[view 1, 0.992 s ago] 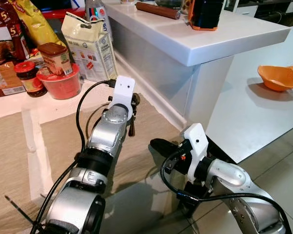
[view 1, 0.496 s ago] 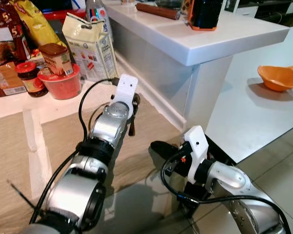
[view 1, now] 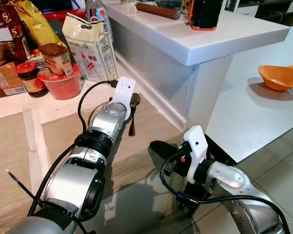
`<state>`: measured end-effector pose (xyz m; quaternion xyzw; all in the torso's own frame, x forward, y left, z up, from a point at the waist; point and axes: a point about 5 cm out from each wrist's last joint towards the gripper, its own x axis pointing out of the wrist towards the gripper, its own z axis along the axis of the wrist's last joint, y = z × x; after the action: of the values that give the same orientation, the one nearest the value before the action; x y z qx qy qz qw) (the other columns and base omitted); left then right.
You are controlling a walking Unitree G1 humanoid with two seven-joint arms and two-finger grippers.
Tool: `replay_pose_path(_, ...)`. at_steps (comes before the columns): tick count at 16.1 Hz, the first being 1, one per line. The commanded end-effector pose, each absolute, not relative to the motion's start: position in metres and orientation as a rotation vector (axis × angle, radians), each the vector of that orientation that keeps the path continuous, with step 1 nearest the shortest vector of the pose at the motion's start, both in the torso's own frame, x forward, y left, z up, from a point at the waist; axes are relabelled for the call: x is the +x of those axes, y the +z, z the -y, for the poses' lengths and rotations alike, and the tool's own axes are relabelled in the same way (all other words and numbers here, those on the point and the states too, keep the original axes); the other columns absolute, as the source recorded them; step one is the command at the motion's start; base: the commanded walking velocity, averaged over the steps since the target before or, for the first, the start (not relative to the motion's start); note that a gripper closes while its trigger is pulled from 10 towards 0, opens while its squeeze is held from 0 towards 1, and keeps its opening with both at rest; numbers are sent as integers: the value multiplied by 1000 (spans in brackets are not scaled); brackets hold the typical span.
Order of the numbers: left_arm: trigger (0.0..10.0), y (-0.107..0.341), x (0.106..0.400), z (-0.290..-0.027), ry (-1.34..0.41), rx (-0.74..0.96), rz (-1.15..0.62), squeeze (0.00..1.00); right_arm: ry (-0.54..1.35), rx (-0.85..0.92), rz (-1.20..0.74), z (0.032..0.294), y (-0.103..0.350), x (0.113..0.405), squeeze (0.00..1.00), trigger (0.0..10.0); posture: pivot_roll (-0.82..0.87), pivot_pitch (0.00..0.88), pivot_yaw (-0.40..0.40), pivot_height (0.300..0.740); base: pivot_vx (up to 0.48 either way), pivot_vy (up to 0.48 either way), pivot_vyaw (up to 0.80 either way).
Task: Setting the table
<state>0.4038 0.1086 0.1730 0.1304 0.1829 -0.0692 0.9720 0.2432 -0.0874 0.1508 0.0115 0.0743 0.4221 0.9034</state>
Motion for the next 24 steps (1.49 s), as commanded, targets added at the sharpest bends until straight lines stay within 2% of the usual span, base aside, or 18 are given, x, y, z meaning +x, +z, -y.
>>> replay_pose_path(1,10000,177,406,-109,-147,252,-376,0,867,15,-134,87,154,243,0,10000,-94,0,58,732,0,0,0)
replay_pose_path(6,10000,172,404,-104,-169,208,-416,0,868,18,-135,86,153,242,0,10000,-92,0,59,732,0,0,0)
replay_pose_path(13,10000,163,401,-103,-177,239,-434,0,867,24,-133,85,154,243,0,10000,-86,0,61,732,0,0,0)
replay_pose_path(17,10000,181,407,-112,-118,345,-318,0,865,25,-133,84,154,242,0,10000,-85,0,61,732,0,0,0)
replay_pose_path(21,10000,195,406,-107,-114,293,-289,0,866,24,-136,85,153,243,0,10000,-74,0,57,732,0,0,0)
replay_pose_path(24,10000,190,400,-103,-119,193,-343,0,870,24,-138,84,152,243,0,10000,-70,0,56,732,0,0,0)
